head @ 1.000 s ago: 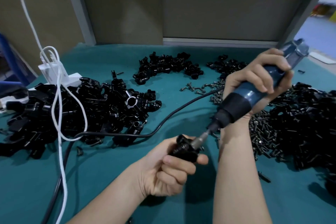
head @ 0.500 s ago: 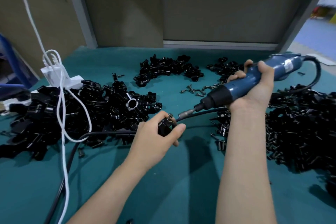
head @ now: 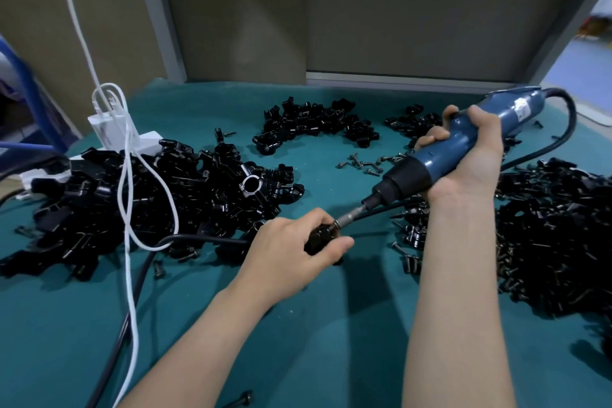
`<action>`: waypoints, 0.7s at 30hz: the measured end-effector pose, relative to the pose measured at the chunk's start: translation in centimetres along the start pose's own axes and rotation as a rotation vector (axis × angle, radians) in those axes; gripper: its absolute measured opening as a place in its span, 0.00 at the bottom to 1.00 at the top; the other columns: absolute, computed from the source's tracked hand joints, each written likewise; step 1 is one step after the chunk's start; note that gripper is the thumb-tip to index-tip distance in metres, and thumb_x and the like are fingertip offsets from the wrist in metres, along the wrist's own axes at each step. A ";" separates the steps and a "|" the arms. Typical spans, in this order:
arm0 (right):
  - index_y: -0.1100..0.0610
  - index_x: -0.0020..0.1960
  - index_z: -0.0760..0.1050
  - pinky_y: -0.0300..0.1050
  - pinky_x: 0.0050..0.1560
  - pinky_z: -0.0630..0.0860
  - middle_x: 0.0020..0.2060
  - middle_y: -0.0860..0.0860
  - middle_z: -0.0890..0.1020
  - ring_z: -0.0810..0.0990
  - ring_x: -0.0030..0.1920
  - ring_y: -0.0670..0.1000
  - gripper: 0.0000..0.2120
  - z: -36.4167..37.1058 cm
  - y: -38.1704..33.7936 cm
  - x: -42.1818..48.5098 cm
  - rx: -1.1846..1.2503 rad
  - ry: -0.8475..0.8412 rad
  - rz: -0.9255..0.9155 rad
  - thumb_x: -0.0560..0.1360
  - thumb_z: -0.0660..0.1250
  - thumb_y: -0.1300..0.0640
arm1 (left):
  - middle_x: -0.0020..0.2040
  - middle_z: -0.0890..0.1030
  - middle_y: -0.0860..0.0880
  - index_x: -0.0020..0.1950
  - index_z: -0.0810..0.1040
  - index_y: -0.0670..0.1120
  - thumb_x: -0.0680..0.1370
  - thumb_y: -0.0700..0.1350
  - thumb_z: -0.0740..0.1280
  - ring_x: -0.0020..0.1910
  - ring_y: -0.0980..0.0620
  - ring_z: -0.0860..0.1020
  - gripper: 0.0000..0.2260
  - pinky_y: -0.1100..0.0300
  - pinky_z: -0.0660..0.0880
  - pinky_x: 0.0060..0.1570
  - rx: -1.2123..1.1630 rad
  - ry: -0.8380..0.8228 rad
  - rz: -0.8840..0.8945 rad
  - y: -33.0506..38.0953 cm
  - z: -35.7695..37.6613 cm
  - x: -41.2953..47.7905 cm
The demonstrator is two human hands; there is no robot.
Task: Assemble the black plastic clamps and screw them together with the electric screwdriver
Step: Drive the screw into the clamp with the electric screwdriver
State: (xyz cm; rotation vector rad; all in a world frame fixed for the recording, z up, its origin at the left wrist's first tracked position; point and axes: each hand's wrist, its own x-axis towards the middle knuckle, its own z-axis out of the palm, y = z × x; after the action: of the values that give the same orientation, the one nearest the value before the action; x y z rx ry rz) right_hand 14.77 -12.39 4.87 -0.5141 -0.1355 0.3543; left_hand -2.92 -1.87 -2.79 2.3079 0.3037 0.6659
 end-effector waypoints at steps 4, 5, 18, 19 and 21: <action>0.56 0.42 0.70 0.36 0.27 0.70 0.33 0.47 0.78 0.70 0.25 0.44 0.05 -0.3 0.2 0.0 -0.035 0.017 0.029 0.76 0.63 0.59 | 0.27 0.78 0.50 0.43 0.76 0.50 0.68 0.69 0.60 0.27 0.51 0.70 0.22 0.55 0.70 0.34 0.044 -0.020 0.021 -0.1 0.2 -0.1; 0.56 0.41 0.71 0.36 0.27 0.70 0.32 0.47 0.78 0.70 0.25 0.44 0.06 -0.3 0.2 -0.1 -0.043 0.029 0.032 0.76 0.63 0.59 | 0.26 0.75 0.52 0.43 0.76 0.50 0.67 0.68 0.63 0.26 0.53 0.68 0.22 0.56 0.67 0.33 0.067 -0.022 0.020 -0.1 0.2 -0.1; 0.55 0.45 0.67 0.33 0.29 0.69 0.36 0.45 0.73 0.68 0.25 0.43 0.05 -1.1 0.2 0.7 0.171 -0.067 0.045 0.76 0.61 0.54 | 0.25 0.73 0.47 0.35 0.75 0.40 0.67 0.57 0.66 0.21 0.50 0.68 0.19 0.64 0.66 0.23 -0.584 0.004 -0.161 1.1 1.7 -0.3; 0.55 0.45 0.68 0.33 0.29 0.68 0.36 0.45 0.73 0.68 0.26 0.43 0.05 -1.2 0.3 0.7 0.171 -0.060 0.052 0.76 0.61 0.54 | 0.25 0.73 0.47 0.35 0.75 0.39 0.67 0.57 0.66 0.21 0.50 0.68 0.20 0.64 0.66 0.23 -0.588 0.002 -0.162 1.0 1.7 -0.3; 0.55 0.44 0.68 0.33 0.30 0.68 0.35 0.45 0.72 0.68 0.26 0.43 0.05 -1.3 0.4 0.8 0.157 -0.041 0.070 0.76 0.61 0.54 | 0.25 0.74 0.48 0.34 0.75 0.41 0.67 0.57 0.66 0.21 0.51 0.68 0.18 0.63 0.66 0.23 -0.575 -0.012 -0.158 1.0 1.6 -0.3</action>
State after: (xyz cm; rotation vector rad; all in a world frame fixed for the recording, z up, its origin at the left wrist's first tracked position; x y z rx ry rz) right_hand 15.62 -12.35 3.60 -0.3573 -0.1283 0.4405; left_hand -2.27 -3.64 -3.24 1.7202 0.2465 0.5694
